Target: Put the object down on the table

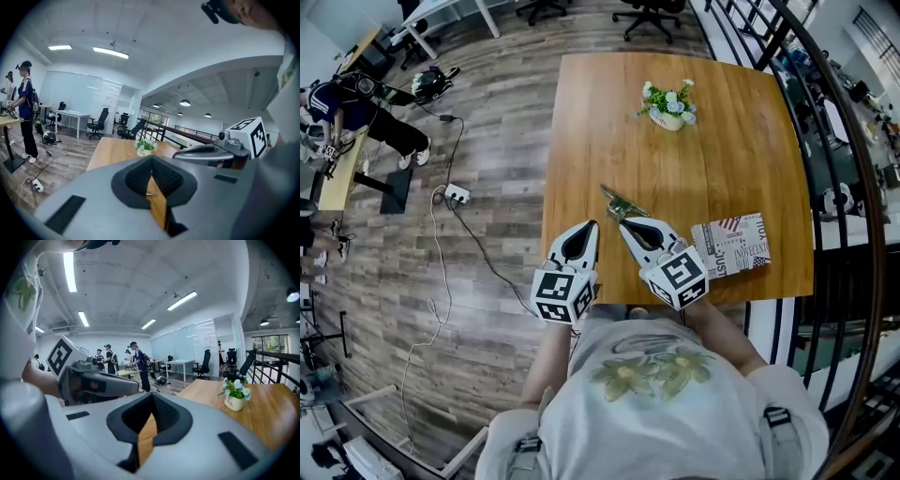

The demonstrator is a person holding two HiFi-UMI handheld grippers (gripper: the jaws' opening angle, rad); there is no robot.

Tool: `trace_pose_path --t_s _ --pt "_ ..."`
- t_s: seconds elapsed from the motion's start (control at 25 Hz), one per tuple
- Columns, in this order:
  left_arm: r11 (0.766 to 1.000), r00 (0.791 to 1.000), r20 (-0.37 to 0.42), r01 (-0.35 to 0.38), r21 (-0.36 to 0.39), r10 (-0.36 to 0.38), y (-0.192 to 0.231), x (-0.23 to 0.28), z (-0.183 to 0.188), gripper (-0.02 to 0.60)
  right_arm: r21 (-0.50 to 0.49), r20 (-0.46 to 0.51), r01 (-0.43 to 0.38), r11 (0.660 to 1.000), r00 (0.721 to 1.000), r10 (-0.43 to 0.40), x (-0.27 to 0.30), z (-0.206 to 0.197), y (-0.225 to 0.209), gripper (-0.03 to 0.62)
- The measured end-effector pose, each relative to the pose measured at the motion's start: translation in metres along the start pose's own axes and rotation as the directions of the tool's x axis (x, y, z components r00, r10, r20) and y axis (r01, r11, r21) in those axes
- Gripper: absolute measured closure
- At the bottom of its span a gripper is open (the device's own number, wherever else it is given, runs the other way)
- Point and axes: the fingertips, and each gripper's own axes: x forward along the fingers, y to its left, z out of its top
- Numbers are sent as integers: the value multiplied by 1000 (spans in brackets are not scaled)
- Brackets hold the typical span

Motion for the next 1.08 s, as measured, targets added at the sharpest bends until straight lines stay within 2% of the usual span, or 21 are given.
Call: trace_pose_path --t_s 0.48,1.08 --pt "1000 1000 -4 28 10 -28 -13 -2 3 569 -35 -39 3 999 999 -5 -11 1 11 586" --pt "1000 1000 -15 27 10 -27 -17 0 -5 569 -42 -52 5 999 999 -7 -15 -5 7 586"
